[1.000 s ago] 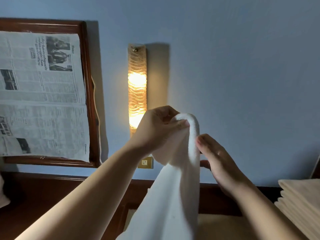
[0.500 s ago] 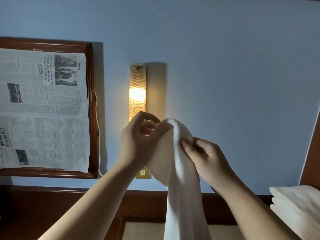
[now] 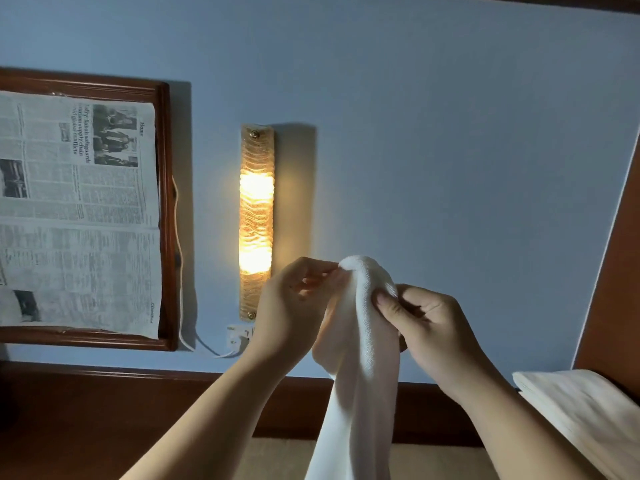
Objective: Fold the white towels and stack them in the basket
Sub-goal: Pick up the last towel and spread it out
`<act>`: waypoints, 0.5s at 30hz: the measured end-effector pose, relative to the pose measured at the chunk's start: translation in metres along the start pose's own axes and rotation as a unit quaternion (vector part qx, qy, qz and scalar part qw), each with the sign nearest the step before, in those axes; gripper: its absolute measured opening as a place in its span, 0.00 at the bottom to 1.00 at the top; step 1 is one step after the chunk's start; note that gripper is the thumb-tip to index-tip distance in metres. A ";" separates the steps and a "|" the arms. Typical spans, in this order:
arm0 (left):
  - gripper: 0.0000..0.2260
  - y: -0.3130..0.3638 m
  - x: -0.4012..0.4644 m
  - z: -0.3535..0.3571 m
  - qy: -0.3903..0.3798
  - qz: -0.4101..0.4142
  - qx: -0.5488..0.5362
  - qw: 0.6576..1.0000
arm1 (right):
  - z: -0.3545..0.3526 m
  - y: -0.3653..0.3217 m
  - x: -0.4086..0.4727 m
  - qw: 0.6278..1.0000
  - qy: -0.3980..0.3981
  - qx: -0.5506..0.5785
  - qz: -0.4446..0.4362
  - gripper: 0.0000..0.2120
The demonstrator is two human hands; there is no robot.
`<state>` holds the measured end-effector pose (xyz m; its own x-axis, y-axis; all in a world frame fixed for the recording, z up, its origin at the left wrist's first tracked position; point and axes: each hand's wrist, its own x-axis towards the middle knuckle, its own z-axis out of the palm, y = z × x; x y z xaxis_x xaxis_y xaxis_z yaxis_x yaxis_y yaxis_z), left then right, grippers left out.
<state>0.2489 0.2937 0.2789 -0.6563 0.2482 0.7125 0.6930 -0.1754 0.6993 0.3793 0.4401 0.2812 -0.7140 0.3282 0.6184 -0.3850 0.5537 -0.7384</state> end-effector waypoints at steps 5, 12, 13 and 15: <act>0.03 0.010 -0.012 0.023 0.065 0.096 0.134 0.984 | -0.019 0.003 -0.012 0.999 -0.034 0.016 0.033 0.06; 0.24 0.024 -0.032 0.033 -0.196 -0.089 0.028 0.976 | -0.049 0.009 -0.025 0.996 0.020 0.070 0.044 0.10; 0.26 0.023 -0.035 0.032 -0.225 -0.108 0.021 0.968 | -0.054 0.008 -0.027 0.994 0.019 0.090 0.056 0.08; 0.27 0.023 -0.043 0.036 -0.256 -0.130 -0.040 0.957 | -0.064 0.003 -0.029 0.990 0.010 0.113 0.079 0.06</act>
<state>0.3036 0.3129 0.2622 -0.5570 0.7242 0.4065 0.4870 -0.1117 0.8662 0.4366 0.4810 0.2782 -0.7645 0.4133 0.4947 -0.3932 0.3091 -0.8659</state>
